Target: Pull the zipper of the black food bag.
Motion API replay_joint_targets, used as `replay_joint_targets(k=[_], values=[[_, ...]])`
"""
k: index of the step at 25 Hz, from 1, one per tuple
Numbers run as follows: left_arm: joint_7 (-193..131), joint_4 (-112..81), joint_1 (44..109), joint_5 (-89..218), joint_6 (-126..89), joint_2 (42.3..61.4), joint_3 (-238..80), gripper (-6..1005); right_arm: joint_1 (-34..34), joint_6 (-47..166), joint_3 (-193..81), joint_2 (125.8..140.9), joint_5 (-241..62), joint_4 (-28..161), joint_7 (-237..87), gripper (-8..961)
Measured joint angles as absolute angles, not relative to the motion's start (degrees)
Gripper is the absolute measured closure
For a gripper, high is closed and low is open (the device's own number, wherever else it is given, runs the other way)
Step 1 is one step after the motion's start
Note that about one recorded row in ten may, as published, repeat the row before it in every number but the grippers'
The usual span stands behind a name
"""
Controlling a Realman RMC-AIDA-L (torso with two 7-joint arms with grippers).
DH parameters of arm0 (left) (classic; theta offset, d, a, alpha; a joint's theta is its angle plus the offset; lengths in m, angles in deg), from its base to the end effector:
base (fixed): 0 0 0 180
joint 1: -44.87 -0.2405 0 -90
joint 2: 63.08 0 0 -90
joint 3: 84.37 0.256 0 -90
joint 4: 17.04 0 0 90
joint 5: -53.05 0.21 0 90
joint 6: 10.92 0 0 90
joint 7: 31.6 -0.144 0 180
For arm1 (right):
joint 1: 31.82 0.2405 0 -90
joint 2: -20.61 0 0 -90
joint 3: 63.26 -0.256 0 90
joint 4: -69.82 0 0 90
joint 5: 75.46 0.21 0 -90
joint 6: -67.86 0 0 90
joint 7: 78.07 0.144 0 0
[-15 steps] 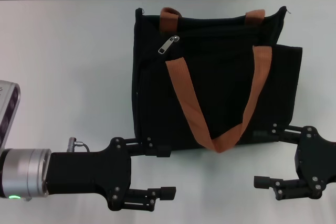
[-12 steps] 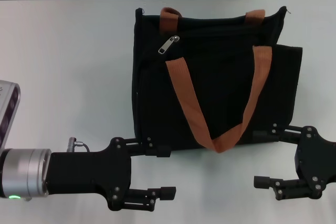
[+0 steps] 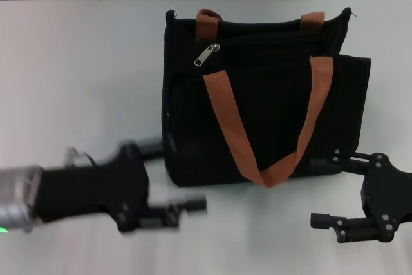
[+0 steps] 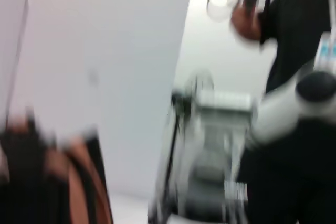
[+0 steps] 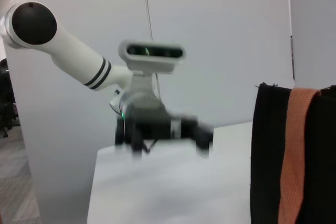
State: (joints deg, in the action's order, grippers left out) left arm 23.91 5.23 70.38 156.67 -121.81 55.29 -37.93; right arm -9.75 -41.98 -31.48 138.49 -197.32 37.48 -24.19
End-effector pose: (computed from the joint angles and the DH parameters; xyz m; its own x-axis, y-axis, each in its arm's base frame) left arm -0.2495 0.2436 -0.0213 0.6525 0.1565 0.7414 0.1543 -0.9854 0.0722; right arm 0.2939 0.2394 0.0051 0.8077 -0.1193 -0.5774 -0.1926 -0.9790 -0.0670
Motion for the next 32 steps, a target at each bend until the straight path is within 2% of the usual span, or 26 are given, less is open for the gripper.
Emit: replay_joint_targets(k=[7,9,12,16,21,22,24,32], values=[[19.94,0.74,67.76,139.49,-122.16,55.11,-51.24,261,-9.76,-41.98,-31.70,138.49,-197.29,37.48,-24.03,130],[20.23,1.75,67.81,139.13,-118.19,54.30,-51.35,264,-9.79,-42.05,-31.72,138.49,-197.28,37.47,-24.02,130],[22.59,2.41,70.41,143.53,-110.64,51.68,-48.35,268,-10.01,-42.16,-31.71,138.51,-197.28,37.48,-24.02,130],[24.65,2.41,73.11,148.36,-105.80,50.79,-47.05,273,-10.10,-42.19,-31.71,138.53,-197.26,37.48,-23.96,130],[24.76,2.80,75.18,152.55,-102.70,51.39,-46.94,279,-10.09,-42.07,-31.76,138.56,-197.19,37.47,-23.86,130],[24.14,3.72,77.63,156.68,-95.98,53.70,-46.95,281,-10.06,-42.01,-31.77,138.56,-197.18,37.47,-23.85,130],[22.88,4.09,78.49,157.20,-93.37,54.80,-46.84,283,-9.96,-41.96,-31.78,138.56,-197.18,37.47,-23.84,130],[20.39,4.15,78.27,155.27,-94.44,55.33,-48.39,294,-9.71,-42.04,-31.90,138.70,-196.80,37.47,-23.84,130]])
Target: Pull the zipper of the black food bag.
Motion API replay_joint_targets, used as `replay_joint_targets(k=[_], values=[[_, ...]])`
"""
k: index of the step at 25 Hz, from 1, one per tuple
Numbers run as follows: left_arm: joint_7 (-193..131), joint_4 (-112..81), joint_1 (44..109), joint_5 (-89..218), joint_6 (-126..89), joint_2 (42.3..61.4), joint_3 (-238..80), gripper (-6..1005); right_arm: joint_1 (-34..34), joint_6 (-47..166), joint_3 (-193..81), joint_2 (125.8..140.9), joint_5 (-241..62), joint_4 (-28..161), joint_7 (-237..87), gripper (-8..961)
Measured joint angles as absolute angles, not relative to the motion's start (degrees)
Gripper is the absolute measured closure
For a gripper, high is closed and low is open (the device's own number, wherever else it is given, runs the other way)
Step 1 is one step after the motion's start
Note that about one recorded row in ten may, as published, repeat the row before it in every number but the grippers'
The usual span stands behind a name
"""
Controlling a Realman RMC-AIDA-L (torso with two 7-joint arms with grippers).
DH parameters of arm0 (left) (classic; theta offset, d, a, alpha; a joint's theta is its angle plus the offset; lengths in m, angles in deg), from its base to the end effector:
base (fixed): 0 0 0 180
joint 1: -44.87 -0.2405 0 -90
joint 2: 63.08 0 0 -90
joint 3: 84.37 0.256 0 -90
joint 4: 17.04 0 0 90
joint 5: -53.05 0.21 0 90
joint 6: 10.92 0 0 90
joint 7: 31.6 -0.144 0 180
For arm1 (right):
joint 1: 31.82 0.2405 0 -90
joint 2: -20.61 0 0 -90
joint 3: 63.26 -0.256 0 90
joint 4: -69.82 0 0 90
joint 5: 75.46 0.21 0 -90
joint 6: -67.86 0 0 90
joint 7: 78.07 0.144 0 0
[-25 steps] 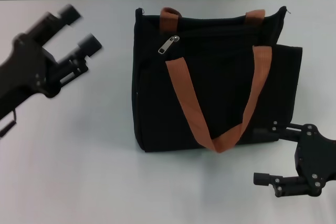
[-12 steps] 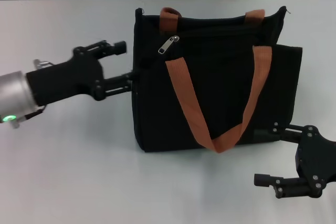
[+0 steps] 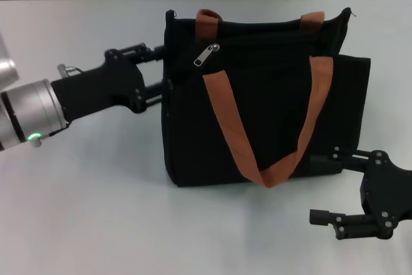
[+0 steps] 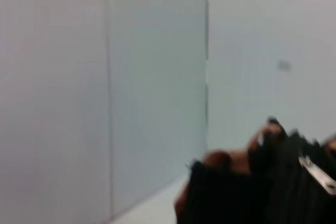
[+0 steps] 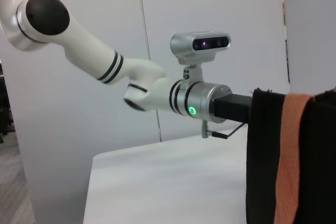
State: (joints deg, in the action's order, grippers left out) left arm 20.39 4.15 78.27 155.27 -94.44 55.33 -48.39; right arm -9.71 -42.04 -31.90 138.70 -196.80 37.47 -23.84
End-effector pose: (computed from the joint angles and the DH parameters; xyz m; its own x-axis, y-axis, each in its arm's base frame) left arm -0.2559 0.3420 -0.0210 0.7797 0.0534 0.6239 0.3401 -0.8727 -0.3503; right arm 0.2925 0.2404 0.0052 0.7992 -0.1204 -0.5889 -0.2003 -0.9771 -0.0721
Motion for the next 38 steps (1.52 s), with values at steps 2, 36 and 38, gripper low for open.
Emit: replay_joint_targets(k=[2,36,38], values=[[20.25,4.08,77.62,153.26,-95.63,55.30,-48.88,380,-9.63,-42.13,-31.99,138.74,-196.18,37.47,-23.78,130],[14.18,0.80,76.25,149.17,-106.26,55.66,-49.02,968,9.80,-34.08,-28.23,135.72,-181.71,40.33,41.79,131],[14.18,0.80,76.12,148.67,-106.26,55.66,-49.03,967,9.91,-34.15,-28.11,135.69,-181.71,40.36,44.00,161]])
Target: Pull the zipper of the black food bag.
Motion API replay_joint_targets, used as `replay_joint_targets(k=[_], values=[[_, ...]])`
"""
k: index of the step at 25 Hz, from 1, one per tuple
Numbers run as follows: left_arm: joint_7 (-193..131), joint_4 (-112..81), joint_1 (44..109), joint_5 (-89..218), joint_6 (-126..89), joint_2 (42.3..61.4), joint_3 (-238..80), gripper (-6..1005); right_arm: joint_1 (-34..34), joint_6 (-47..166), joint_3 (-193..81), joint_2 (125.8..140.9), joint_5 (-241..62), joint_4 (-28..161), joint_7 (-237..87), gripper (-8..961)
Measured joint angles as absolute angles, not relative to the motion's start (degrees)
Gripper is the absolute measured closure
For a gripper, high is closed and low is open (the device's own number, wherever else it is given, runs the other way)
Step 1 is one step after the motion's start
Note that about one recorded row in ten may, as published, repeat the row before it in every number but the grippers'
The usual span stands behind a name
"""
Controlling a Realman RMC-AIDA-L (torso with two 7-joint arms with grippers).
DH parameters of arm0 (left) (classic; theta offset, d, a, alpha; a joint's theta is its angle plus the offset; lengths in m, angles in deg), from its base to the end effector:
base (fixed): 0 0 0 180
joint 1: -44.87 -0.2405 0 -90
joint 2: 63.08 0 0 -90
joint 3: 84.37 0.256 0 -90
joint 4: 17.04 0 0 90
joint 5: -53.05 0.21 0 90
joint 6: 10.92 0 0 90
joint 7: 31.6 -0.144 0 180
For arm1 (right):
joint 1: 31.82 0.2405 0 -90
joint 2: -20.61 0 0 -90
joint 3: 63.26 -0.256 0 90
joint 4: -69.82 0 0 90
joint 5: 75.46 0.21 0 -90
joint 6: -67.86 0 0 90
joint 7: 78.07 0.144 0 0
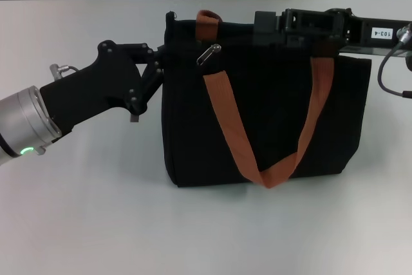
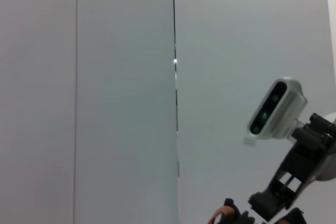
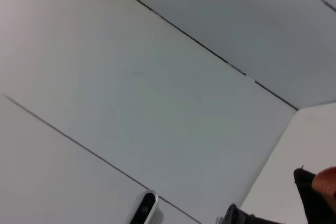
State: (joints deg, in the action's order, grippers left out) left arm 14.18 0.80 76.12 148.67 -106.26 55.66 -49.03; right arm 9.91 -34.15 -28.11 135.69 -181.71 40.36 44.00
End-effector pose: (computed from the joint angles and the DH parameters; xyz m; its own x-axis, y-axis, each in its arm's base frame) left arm -0.2427 0.3152 -0.0135 0.6478 -0.0682 0.7588 0.2930 -0.8970 -0.3308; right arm 0.1871 0.3569 0.0270 0.3205 -0.8129 -0.4863 -0.6685 -0.5578 0.4919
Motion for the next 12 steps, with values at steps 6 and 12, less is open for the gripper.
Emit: replay_joint_targets(k=[6,12], values=[[13.97,0.29,76.01,148.35,-106.22,55.69,-49.03,967,9.68,-32.71,-27.19,135.82,-181.77,40.98,50.98,250],[13.71,-0.57,76.35,148.35,-105.27,55.73,-48.72,969,9.94,-30.75,-24.77,136.27,-181.81,42.33,54.67,486]])
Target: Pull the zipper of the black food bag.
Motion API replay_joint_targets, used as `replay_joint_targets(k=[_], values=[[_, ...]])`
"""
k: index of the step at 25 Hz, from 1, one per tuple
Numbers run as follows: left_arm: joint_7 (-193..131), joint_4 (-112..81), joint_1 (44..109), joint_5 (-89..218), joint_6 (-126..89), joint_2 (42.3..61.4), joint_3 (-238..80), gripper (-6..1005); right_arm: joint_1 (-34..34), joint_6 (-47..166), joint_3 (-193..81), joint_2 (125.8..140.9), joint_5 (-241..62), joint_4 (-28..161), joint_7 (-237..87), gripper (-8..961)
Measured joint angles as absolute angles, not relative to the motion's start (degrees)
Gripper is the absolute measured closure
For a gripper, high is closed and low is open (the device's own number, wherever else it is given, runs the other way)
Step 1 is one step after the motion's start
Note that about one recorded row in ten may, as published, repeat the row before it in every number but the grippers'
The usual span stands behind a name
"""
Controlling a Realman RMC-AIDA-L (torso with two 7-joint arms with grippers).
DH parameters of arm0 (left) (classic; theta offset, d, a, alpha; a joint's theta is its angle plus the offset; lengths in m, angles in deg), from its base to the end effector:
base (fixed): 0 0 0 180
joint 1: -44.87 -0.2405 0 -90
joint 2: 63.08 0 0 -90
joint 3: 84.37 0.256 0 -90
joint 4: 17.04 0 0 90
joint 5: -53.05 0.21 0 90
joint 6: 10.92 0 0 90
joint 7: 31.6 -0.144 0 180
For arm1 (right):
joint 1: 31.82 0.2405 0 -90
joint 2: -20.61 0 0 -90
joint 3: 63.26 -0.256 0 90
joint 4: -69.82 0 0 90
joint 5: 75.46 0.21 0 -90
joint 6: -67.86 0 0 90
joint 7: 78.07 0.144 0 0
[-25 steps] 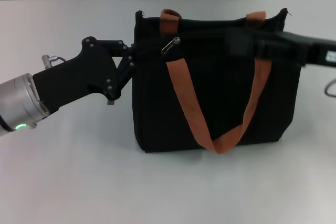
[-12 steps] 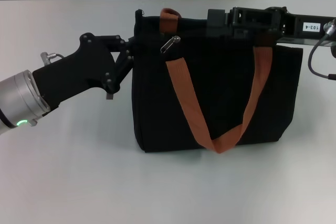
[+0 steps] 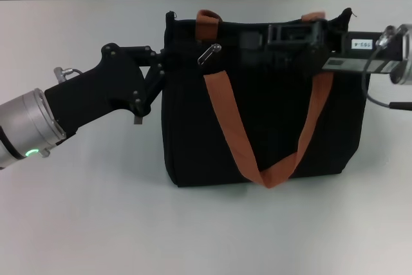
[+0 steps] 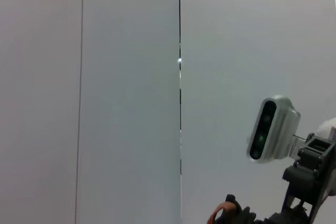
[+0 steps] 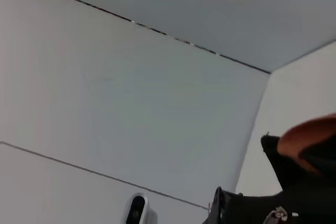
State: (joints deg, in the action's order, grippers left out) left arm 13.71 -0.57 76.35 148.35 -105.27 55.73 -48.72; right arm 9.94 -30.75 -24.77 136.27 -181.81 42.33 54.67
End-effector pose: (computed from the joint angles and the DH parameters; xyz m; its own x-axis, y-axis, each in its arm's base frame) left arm -0.2431 0.3150 -0.0186 0.6475 -0.0532 0.7602 0.3076 -0.8944 -0.3246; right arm 0.1900 0.3559 0.0089 0.1764 -0.9206 -0.3484 -0.7503 -0.3549 0.5578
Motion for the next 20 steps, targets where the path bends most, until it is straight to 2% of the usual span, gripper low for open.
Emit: replay_joint_targets(k=[20], values=[[13.57,-0.58,76.22,148.41,-106.49,55.71,-48.70,970,12.96,-21.50,-20.54,139.51,-181.38,44.07,60.71,511]])
